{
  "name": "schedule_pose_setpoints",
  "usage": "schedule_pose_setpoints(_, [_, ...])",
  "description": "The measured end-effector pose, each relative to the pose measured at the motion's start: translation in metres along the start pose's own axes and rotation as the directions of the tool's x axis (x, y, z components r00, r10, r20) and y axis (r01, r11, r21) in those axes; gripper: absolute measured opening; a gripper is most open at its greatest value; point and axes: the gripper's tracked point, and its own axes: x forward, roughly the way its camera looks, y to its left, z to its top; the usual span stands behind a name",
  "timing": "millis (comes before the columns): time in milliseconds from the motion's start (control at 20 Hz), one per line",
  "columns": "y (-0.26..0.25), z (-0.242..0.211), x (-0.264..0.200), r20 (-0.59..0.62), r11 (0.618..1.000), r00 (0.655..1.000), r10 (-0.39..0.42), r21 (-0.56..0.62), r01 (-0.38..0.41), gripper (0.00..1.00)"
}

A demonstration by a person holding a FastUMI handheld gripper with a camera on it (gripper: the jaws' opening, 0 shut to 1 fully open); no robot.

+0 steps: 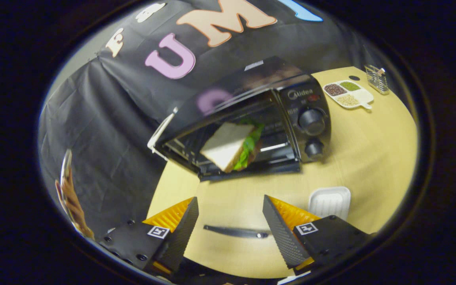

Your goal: Open the toaster oven, put the food inside, and close the toaster oven door.

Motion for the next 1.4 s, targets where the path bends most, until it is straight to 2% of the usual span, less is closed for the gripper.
schedule_pose_setpoints(200, [-0.017,-0.050,-0.013,-0.079,0.991,0.992,-0.095,-0.104,0.087,0.99])
schedule_pose_setpoints(350, [-0.025,-0.088,-0.014,-0.155,0.982,0.975,-0.157,-0.125,0.139,0.98])
schedule_pose_setpoints(500, [-0.021,-0.110,0.001,-0.185,0.981,0.967,-0.177,-0.115,0.157,0.98])
schedule_pose_setpoints(750, [-0.012,-0.120,0.032,-0.178,0.974,0.958,-0.224,-0.064,0.216,0.98])
schedule_pose_setpoints(1000, [-0.014,-0.112,0.054,-0.123,0.949,0.943,-0.311,-0.086,0.302,0.98])
schedule_pose_setpoints(1400, [-0.008,-0.099,0.045,-0.075,0.924,0.921,-0.383,-0.040,0.381,0.98])
